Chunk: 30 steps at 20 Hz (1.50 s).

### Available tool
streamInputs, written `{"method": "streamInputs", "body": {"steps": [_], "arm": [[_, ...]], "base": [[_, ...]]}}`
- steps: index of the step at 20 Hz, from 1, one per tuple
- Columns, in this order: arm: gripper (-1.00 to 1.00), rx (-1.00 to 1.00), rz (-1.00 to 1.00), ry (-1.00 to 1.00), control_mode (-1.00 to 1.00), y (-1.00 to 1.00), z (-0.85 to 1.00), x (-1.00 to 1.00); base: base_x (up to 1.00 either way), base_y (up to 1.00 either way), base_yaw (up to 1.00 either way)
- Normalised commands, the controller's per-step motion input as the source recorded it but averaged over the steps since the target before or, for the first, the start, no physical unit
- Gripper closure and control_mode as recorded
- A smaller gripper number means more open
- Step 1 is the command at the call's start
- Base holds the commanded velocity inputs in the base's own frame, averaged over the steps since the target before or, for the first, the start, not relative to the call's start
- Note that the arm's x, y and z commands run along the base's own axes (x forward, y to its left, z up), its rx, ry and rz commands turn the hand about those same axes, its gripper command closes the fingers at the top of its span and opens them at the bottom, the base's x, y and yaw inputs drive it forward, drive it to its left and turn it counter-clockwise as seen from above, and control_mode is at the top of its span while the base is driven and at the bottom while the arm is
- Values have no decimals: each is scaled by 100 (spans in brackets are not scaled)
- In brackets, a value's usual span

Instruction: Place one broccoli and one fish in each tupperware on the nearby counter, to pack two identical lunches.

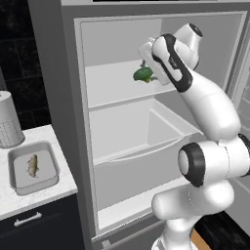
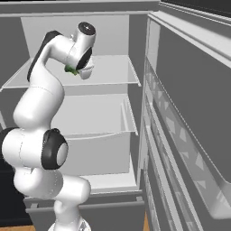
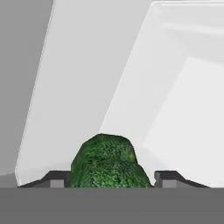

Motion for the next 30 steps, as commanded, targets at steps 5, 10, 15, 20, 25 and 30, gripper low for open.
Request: {"method": "streamInputs", "body": {"steps": [5,10,15,20,25,30], "arm": [[100,23,-2,-28,-100,0,7,-46],[100,5,-3,-10,-100,0,3,-96],[100,0,6,10,-100,-35,7,-99],[100,-10,7,24,-100,-23,-3,-100],[100,-27,10,35,-100,0,-60,-76],[100,-27,14,16,-100,-10,-100,-28]], "base": [[0,0,0],[0,0,0],[0,0,0],[0,0,0],[0,0,0],[0,0,0]]}}
